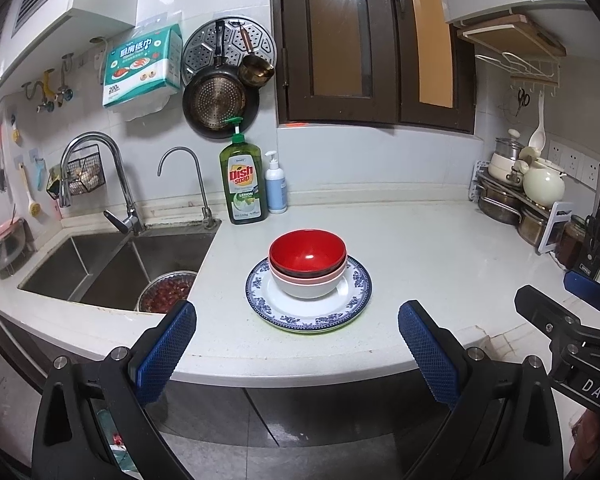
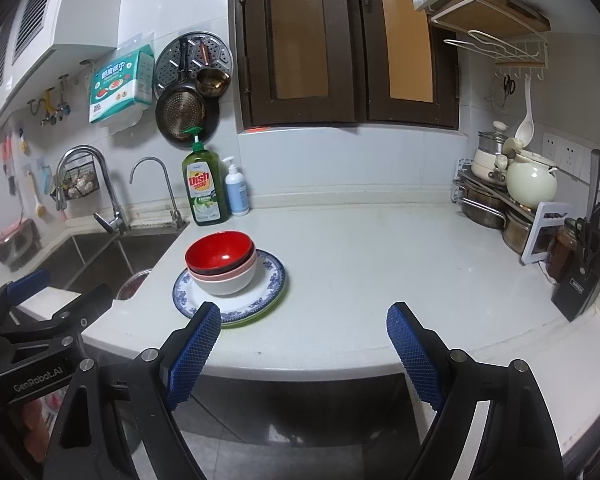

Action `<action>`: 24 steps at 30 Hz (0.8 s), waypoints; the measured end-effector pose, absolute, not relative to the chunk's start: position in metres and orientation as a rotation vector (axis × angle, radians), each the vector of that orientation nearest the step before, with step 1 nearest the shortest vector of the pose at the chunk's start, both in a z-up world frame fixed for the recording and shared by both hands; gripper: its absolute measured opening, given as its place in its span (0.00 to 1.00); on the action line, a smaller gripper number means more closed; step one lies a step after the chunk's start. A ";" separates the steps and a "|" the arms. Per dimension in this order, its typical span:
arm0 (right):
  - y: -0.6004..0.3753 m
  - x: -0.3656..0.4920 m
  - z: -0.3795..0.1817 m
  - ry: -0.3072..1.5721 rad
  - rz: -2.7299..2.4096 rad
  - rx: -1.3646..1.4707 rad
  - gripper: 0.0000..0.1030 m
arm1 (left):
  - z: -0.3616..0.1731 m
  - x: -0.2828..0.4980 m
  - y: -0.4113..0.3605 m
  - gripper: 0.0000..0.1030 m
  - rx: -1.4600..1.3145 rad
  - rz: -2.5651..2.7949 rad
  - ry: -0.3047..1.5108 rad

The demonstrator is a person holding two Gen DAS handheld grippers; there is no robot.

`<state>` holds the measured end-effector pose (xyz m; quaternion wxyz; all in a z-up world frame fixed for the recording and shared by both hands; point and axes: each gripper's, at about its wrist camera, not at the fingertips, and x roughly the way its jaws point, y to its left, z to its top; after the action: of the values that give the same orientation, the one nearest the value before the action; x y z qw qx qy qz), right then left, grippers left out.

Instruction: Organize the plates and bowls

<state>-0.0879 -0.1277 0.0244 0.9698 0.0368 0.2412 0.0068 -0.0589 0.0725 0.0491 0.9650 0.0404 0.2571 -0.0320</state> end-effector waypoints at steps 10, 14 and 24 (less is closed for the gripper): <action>-0.130 -0.092 0.026 0.483 0.009 0.078 0.83 | 0.051 -0.060 0.071 1.00 0.088 -0.071 0.520; -0.130 -0.093 0.026 0.483 0.006 0.079 0.83 | 0.052 -0.059 0.071 1.00 0.088 -0.073 0.519; -0.129 -0.094 0.027 0.482 0.004 0.080 0.83 | 0.052 -0.060 0.072 1.00 0.087 -0.073 0.519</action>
<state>-0.0939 -0.1291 0.0266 0.9703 0.0395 0.2386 0.0018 -0.0596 0.0715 0.0523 0.9649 0.0430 0.2566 -0.0362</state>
